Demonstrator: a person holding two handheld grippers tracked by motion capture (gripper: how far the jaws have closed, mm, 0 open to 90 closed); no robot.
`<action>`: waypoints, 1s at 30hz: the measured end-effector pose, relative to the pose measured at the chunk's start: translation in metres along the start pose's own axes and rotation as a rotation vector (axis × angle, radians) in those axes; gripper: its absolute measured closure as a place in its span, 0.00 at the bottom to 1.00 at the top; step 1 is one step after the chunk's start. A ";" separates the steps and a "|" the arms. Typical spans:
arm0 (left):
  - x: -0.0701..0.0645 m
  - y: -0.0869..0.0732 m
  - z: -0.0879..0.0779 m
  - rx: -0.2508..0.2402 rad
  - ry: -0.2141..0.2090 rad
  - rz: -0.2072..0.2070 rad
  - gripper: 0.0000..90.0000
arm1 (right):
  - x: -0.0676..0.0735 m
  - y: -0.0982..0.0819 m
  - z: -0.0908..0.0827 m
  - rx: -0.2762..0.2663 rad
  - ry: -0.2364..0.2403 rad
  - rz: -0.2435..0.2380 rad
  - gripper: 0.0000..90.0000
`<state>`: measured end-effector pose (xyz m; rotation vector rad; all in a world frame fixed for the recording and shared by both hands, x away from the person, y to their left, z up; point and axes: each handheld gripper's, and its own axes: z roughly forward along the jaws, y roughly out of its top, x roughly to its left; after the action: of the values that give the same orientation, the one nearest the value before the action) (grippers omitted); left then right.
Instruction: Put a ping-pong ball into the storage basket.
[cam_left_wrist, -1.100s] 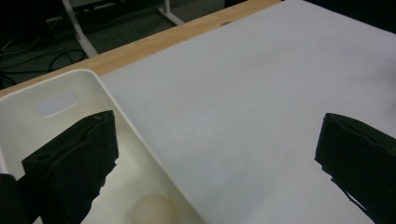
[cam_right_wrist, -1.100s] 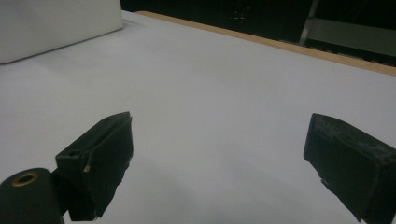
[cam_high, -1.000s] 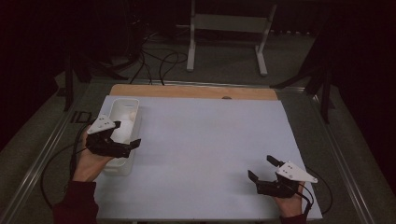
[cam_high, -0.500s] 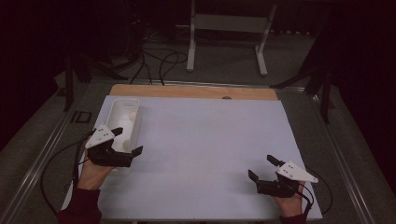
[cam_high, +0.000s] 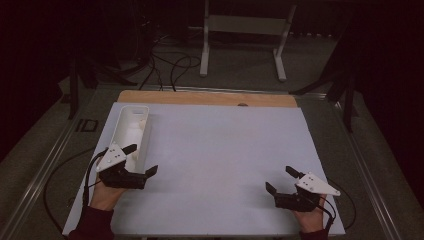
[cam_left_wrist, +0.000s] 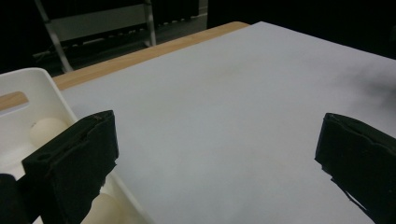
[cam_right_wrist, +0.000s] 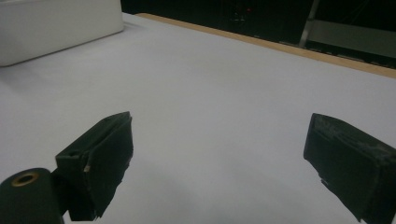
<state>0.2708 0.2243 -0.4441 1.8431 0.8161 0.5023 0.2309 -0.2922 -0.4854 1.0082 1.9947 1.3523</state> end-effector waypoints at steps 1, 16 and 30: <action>-0.001 -0.002 0.000 -0.001 -0.001 0.002 0.00 | 0.000 0.000 0.000 0.000 0.000 -0.002 0.09; -0.005 -0.022 -0.001 -0.029 -0.042 0.003 0.00 | 0.000 0.000 0.000 -0.001 0.005 -0.004 0.09; -0.001 -0.031 -0.010 -0.021 0.013 0.015 0.00 | 0.001 0.001 0.000 0.001 0.008 -0.014 0.09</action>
<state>0.2536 0.2378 -0.4681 1.8300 0.8033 0.5306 0.2302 -0.2911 -0.4846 0.9887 2.0052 1.3494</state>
